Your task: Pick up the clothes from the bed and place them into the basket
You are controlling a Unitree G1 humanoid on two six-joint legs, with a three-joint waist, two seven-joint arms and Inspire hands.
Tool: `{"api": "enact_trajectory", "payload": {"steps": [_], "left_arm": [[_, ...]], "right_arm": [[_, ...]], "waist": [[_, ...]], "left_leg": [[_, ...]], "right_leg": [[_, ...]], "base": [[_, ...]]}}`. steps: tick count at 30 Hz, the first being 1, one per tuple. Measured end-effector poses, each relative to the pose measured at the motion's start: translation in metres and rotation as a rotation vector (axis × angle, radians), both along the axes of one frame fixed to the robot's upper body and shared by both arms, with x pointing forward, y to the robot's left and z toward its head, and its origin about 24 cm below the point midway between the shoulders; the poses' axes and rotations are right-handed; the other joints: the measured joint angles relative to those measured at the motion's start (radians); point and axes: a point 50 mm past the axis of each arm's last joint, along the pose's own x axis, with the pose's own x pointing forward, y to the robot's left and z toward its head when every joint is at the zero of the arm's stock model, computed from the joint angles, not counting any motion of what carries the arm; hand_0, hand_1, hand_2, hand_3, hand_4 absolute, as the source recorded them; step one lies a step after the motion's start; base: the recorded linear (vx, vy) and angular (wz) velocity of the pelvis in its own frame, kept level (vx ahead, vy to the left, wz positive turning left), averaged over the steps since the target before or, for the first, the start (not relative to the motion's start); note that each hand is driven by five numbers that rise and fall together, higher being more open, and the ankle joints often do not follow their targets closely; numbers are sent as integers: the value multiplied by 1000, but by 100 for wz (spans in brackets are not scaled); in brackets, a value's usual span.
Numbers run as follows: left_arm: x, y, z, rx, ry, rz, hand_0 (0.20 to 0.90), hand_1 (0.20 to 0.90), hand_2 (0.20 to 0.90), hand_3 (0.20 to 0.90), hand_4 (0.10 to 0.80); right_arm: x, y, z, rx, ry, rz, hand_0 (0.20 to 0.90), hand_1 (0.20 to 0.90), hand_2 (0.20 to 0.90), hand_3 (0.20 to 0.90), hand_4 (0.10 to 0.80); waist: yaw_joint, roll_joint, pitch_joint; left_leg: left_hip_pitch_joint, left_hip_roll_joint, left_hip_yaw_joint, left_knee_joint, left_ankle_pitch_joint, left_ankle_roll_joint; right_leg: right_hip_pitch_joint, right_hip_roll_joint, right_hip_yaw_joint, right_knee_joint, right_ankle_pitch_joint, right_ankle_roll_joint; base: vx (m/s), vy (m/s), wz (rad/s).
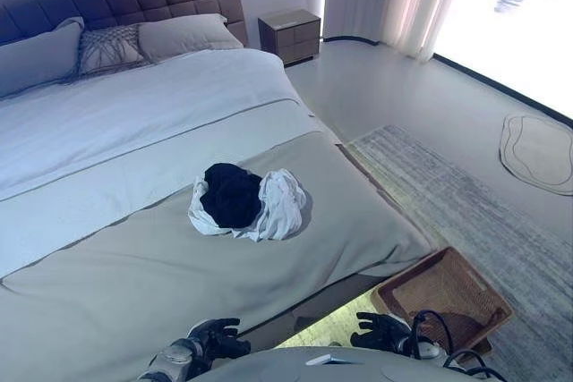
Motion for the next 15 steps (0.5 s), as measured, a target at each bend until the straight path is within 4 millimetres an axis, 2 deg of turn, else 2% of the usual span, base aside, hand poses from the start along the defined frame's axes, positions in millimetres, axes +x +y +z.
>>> {"api": "enact_trajectory", "payload": {"steps": [12,15], "left_arm": [[-1,0,0,13,1,6,900,900,900,900,800],[-1,0,0,17,0,8,900,900,900,900,800]], "right_arm": [[-1,1,0,-4,1,2,900,900,900,900,800],[-2,-1,-1,3,-2,-71,900,900,900,900,800]], "waist": [[0,-4,-3],[0,-5,-2]], "left_leg": [[0,0,0,0,0,0],[3,0,-1,0,0,0]], "right_leg": [[0,0,0,0,0,0],[4,0,-1,0,0,0]], "base": [[7,1,0],[65,-2,1]]}}
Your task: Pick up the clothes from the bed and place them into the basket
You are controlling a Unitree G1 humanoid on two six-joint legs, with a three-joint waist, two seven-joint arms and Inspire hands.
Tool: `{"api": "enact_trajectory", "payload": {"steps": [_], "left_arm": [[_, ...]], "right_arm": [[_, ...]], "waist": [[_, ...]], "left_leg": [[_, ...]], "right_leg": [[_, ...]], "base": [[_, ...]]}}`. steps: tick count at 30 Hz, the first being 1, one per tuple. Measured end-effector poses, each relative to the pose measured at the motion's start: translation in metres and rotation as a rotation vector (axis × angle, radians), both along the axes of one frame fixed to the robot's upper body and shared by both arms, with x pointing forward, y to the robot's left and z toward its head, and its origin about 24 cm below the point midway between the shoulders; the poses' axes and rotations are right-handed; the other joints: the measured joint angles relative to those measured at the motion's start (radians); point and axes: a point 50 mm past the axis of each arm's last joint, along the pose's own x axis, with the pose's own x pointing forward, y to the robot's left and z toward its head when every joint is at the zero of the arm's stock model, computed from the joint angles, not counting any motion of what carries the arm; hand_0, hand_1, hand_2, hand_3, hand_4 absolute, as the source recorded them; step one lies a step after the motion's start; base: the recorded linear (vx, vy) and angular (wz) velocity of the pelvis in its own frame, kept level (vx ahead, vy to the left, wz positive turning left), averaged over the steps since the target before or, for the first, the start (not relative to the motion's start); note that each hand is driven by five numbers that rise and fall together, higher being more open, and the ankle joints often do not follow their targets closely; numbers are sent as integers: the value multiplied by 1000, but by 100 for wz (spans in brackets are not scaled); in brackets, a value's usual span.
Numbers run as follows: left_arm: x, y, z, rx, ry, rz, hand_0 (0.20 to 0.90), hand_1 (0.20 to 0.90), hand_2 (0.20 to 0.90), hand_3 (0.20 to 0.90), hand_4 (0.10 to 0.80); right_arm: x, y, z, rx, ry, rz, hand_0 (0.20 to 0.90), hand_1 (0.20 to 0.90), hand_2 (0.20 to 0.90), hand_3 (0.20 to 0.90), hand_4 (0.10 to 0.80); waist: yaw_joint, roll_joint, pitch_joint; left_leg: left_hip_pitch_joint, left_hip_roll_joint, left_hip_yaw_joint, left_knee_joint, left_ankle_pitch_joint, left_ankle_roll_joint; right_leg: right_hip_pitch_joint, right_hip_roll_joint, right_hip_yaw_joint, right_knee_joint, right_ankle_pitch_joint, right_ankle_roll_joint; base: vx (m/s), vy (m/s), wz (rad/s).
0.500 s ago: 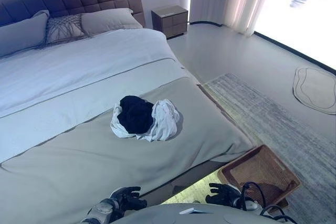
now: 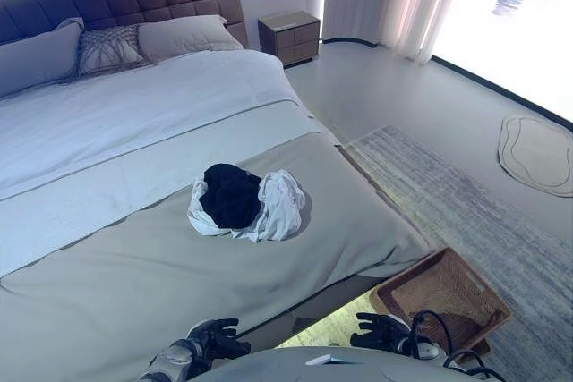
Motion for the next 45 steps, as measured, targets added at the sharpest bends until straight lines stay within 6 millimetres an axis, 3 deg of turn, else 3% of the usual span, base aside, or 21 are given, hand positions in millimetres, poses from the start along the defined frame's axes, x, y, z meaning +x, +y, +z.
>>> {"api": "enact_trajectory", "payload": {"steps": [2,4,5,7,9,12,13,16,17,19,21,24,28,32,37,41,45], "left_arm": [[0,0,0,0,1,1,900,900,900,900,800],[-7,1,-1,-1,8,11,900,900,900,900,800],[-6,1,-1,-2,3,13,900,900,900,900,800],[-11,2,-1,2,-9,25,900,900,900,900,800],[-12,3,0,8,-24,35,900,900,900,900,800],[-10,4,0,9,-39,69,900,900,900,900,800],[-9,4,1,7,-46,75,900,900,900,900,800],[7,3,5,-2,-104,84,900,900,900,900,800],[11,4,7,-4,-120,83,900,900,900,900,800],[32,5,14,-8,-188,80,900,900,900,900,800],[49,10,22,-6,-247,92,900,900,900,900,800],[81,13,36,1,-332,62,900,900,900,900,800],[120,11,56,-23,-446,72,900,900,900,900,800],[138,16,69,-18,-501,78,900,900,900,900,800],[122,39,64,44,-444,95,900,900,900,900,800],[112,46,60,53,-419,104,900,900,900,900,800],[116,44,63,31,-450,85,900,900,900,900,800]], "right_arm": [[-4,-5,0,24,-3,-153,900,900,900,900,800],[-7,-18,2,107,-36,-509,900,900,900,900,800],[-5,-21,3,123,-61,-580,900,900,900,900,800],[14,-26,15,157,-201,-670,900,900,900,900,800],[43,-20,34,189,-354,-604,900,900,900,900,800],[98,5,76,252,-610,-323,900,900,900,900,800],[107,9,83,250,-644,-252,900,900,900,900,800],[152,19,124,56,-794,228,900,900,900,900,800],[162,19,133,-11,-819,317,900,900,900,900,800],[199,19,171,-195,-926,505,900,900,900,900,800],[232,29,211,-330,-1056,561,900,900,900,900,800],[270,37,255,-545,-1140,627,900,900,900,900,800],[303,35,311,-756,-1219,570,900,900,900,900,800],[314,40,343,-863,-1279,527,900,900,900,900,800],[320,44,369,-999,-1326,488,900,900,900,900,800],[325,36,374,-1059,-1256,428,900,900,900,900,800],[329,22,370,-1049,-1049,413,900,900,900,900,800]], "waist": [[1,-1,1],[3,-7,4],[3,-7,4],[1,-12,9],[-1,-16,14],[11,-28,17],[20,-31,18],[80,-57,54],[92,-60,67],[121,-70,122],[156,-98,187],[196,-125,259],[280,-124,363],[346,-120,422],[393,-116,458],[423,-116,462],[438,-117,462]], "left_leg": [[5,0,-2,0,0,0],[12,-1,-3,0,-2,-2],[11,-1,-3,0,-2,-3],[9,0,-1,0,-2,-3],[8,0,0,0,-2,-3],[-9,0,-4,0,-2,-3],[-17,0,-4,0,-1,-3],[-84,-10,-33,20,9,-12],[-108,-12,-44,39,10,-13],[-171,-22,-78,94,14,-14],[-213,-29,-100,112,26,-17],[-290,-47,-142,172,19,-23],[-396,-80,-200,242,25,-21],[-462,-112,-240,290,17,-26],[-517,-138,-253,337,-5,-33],[-559,-151,-256,378,-17,-24],[-588,-159,-277,408,-36,-25]], "right_leg": [[7,0,-2,0,0,0],[14,-1,-3,0,-4,-5],[14,-1,-2,0,-4,-5],[10,1,0,0,-4,-5],[9,4,1,0,-4,-5],[-4,7,-7,0,-4,-4],[-12,7,-9,0,-4,-4],[-52,-6,-58,0,-3,-4],[-60,-8,-67,1,-3,-3],[-83,-12,-85,5,-3,-3],[-107,-18,-106,30,-3,-3],[-158,-28,-140,73,-12,9],[-241,-60,-195,160,-31,11],[-307,-99,-220,254,-75,5],[-373,-133,-218,341,-89,15],[-413,-151,-219,394,-107,29],[-413,-151,-242,394,-134,32]], "base": [[117,-11,4],[116,-17,1],[77,13,-3],[61,45,-4],[39,76,-2],[-3,102,6],[-33,82,15],[-65,111,36],[-78,40,41],[-58,52,47],[-64,61,43],[-54,25,42],[-23,86,50],[-28,121,41],[4,59,15],[-18,22,9],[14,-30,15]]}}
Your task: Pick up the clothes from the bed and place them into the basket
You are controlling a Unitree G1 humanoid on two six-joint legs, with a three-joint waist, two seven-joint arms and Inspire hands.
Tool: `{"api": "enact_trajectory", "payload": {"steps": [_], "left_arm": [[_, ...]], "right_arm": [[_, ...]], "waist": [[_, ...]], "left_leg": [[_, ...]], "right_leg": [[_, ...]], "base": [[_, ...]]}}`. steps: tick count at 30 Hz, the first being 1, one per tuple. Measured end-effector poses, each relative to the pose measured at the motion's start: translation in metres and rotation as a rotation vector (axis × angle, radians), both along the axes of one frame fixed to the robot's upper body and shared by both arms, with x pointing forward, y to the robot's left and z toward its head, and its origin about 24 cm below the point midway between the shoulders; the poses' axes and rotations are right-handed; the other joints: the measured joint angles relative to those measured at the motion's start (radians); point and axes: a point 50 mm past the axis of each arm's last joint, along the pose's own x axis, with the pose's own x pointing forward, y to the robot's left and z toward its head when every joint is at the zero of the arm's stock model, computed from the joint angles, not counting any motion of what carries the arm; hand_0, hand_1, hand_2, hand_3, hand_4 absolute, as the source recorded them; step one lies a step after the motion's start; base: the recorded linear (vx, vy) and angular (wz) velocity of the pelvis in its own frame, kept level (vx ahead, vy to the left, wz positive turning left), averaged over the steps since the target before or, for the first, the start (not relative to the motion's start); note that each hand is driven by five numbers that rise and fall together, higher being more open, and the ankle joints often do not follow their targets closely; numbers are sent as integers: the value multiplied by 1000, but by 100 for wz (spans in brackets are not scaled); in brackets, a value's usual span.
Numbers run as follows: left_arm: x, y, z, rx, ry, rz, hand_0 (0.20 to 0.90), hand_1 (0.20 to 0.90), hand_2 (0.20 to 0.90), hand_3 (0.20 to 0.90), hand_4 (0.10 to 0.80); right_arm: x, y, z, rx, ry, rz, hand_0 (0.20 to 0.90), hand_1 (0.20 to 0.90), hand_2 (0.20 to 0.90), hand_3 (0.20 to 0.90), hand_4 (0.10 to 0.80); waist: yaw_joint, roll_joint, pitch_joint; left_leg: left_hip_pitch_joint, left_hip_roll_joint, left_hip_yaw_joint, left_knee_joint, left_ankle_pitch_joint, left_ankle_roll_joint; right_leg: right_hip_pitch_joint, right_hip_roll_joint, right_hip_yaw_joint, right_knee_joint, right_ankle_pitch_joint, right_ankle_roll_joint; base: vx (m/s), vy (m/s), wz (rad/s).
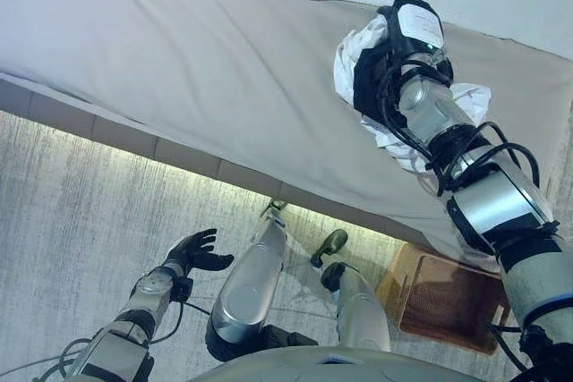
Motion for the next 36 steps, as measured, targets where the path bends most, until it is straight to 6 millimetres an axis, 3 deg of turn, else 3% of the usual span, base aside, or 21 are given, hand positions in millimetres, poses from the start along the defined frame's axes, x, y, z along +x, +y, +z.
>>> {"api": "enact_trajectory", "payload": {"steps": [3,4,5,6,7,10,11,16,21,26,29,36], "left_arm": [[5,-4,4,-14,-33,-22,900,900,900,900,800],[5,-4,4,-18,-31,-26,900,900,900,900,800],[5,-4,3,-19,-28,-28,900,900,900,900,800],[4,-3,3,-20,-26,-28,900,900,900,900,800],[4,-3,3,-19,-26,-28,900,900,900,900,800],[2,-3,4,-19,-29,-30,900,900,900,900,800],[1,-3,3,-20,-28,-30,900,900,900,900,800],[-7,1,-1,-3,-6,-7,900,900,900,900,800],[-11,0,-4,4,11,9,900,900,900,900,800],[-14,-1,-6,-2,17,31,900,900,900,900,800],[-19,0,-9,-9,31,65,900,900,900,900,800],[-32,1,-16,-20,58,114,900,900,900,900,800]], "right_arm": [[-1,-13,-6,102,140,-79,900,900,900,900,800],[-1,-16,-5,123,167,-96,655,655,655,615,515],[-1,-17,-2,141,183,-105,545,545,545,485,385],[0,-18,2,159,192,-109,531,531,531,469,369],[-1,-20,6,178,196,-113,571,571,571,516,416],[-3,-29,9,202,186,-139,505,505,505,439,339],[-3,-31,10,213,174,-147,300,300,300,200,100],[-3,-29,15,251,79,-156,300,300,300,200,100],[-5,-3,31,215,-95,-58,300,300,300,200,100],[-13,9,44,259,-230,20,300,300,300,200,100],[-20,9,60,264,-351,58,300,300,300,200,100],[-51,-10,113,185,-632,133,300,300,300,200,100]], "waist": [[17,0,0],[21,0,0],[21,0,0],[21,-1,0],[21,-1,-1],[25,-4,-3],[27,-4,-3],[14,-5,-3],[-17,-6,-3],[-45,-15,-7],[-65,-20,-12],[-112,-19,-14]], "left_leg": [[-8,5,-17,11,-2,1],[-8,8,-20,10,-2,2],[-9,10,-23,9,-2,1],[-8,13,-25,8,-2,1],[-8,15,-28,7,-2,1],[1,17,-32,4,-1,-1],[9,17,-31,-1,0,-1],[54,18,-22,-13,14,0],[111,37,-7,-67,32,-8],[201,55,23,-155,45,-11],[236,57,38,-202,63,-12],[334,65,55,-280,81,-16]], "right_leg": [[1,7,-11,-4,-5,-1],[2,8,-13,-6,-6,-2],[5,12,-15,-12,-7,-2],[10,17,-18,-20,-9,2],[17,21,-24,-30,-10,2],[31,23,-30,-39,-10,2],[38,23,-29,-44,-9,2],[87,32,-26,-70,1,-3],[152,58,-13,-167,50,-5],[236,78,11,-273,89,-10],[260,84,26,-315,108,-8],[347,86,33,-387,127,-13]], "base": [[18,-53,8],[17,-65,3],[22,-62,0],[35,-65,3],[39,-66,7],[22,-65,7],[8,-64,1],[-20,-39,-2],[-49,-15,-11],[1,8,-16],[1,28,-15],[23,46,-6]]}}
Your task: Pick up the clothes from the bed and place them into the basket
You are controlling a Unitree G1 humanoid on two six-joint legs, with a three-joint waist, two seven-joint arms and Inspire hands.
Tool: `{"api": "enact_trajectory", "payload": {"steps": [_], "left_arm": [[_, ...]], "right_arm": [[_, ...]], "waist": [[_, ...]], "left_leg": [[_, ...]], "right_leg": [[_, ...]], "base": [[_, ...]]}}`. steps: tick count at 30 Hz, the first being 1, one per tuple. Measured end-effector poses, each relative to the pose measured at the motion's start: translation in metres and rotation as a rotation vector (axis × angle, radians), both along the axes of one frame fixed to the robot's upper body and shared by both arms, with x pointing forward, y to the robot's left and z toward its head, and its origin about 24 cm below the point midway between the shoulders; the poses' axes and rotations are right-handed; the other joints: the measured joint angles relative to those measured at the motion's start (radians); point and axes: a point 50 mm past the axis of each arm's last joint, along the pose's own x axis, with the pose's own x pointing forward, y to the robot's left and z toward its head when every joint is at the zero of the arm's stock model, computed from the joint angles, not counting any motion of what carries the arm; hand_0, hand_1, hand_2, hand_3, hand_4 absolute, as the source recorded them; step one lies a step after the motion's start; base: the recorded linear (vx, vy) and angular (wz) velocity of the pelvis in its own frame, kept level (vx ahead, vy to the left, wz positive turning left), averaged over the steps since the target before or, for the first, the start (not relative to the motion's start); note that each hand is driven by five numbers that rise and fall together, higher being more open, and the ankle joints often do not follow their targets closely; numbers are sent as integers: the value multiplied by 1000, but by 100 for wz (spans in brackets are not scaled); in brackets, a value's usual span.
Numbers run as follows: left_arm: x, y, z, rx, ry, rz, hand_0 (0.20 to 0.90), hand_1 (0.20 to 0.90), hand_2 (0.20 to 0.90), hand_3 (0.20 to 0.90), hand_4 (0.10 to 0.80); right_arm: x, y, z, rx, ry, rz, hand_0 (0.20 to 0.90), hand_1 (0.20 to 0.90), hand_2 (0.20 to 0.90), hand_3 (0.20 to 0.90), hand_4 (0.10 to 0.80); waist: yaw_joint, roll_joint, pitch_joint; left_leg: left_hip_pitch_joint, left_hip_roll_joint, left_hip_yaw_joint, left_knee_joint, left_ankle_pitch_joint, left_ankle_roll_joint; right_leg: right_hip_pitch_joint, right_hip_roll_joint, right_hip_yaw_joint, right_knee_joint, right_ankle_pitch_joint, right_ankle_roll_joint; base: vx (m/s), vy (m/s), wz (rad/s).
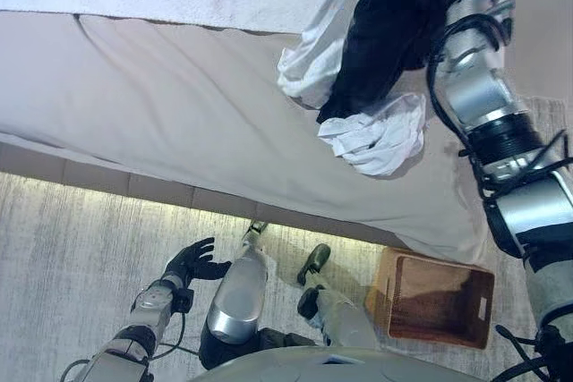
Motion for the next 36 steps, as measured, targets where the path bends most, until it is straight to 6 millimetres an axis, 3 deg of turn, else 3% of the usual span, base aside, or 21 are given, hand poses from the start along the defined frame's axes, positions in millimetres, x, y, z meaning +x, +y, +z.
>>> {"api": "enact_trajectory", "payload": {"steps": [4,6,9,14,18,22,23,24,25,29,36], "left_arm": [[-5,1,-3,7,34,5,900,900,900,900,800],[-7,2,-5,7,55,13,900,900,900,900,800],[-10,-4,-9,6,85,-7,900,900,900,900,800],[-26,-11,-18,-10,140,-8,900,900,900,900,800],[-28,-13,-20,-6,162,-26,900,900,900,900,800],[-32,-11,-21,3,184,-30,900,900,900,900,800],[-33,-9,-22,10,191,-35,900,900,900,900,800],[-34,-8,-22,13,195,-35,900,900,900,900,800],[-35,-7,-22,16,197,-34,900,900,900,900,800],[-36,-3,-21,26,201,-38,900,900,900,900,800],[-44,2,-23,38,224,-32,900,900,900,900,800]], "right_arm": [[-10,0,16,-18,-76,53,300,300,300,200,100],[-8,2,12,-21,-8,112,300,300,300,200,100],[-1,-1,-14,-64,168,158,300,300,300,200,100],[16,0,-77,-137,525,203,300,300,300,200,100],[27,2,-117,-129,680,176,300,300,300,200,100],[31,9,-135,-108,734,174,300,300,300,200,100],[33,10,-142,-107,763,162,366,366,366,277,177],[33,10,-146,-99,778,155,665,665,665,625,525],[35,11,-148,-89,787,144,900,900,900,900,800],[37,1,-155,-50,838,64,900,900,900,900,800],[38,-4,-145,-41,789,18,900,900,900,900,800]], "waist": [[-13,3,-7],[-29,4,-13],[-36,4,-84],[-29,3,-183],[0,3,-193],[42,1,-195],[61,1,-196],[79,-1,-197],[91,-4,-201],[131,-4,-201],[119,-6,-200]], "left_leg": [[46,4,24,-17,0,0],[82,4,29,-26,0,0],[86,7,28,-39,-12,-10],[99,6,8,-41,-11,-10],[105,7,-28,-39,-7,-17],[76,9,-58,-38,-5,-22],[70,9,-69,-38,-3,-23],[63,8,-71,-37,-1,-24],[49,8,-76,-36,0,-27],[20,5,-103,-37,17,-22],[23,-10,-109,-37,23,-21]], "right_leg": [[29,1,23,-1,0,0],[59,2,23,-1,-1,0],[59,4,22,-1,-8,2],[80,5,3,-2,-16,8],[105,11,-35,-3,-31,10],[90,20,-59,-2,-35,8],[88,21,-67,-2,-36,8],[83,21,-69,-2,-36,8],[71,21,-74,-2,-35,8],[54,18,-102,-2,-35,8],[61,5,-112,-2,-35,9]], "base": [[78,46,-17],[126,42,-8],[102,19,3],[41,10,11],[-20,-43,25],[-58,-2,23],[-83,27,24],[-88,34,19],[-59,23,17],[-47,21,21],[13,28,4]]}}
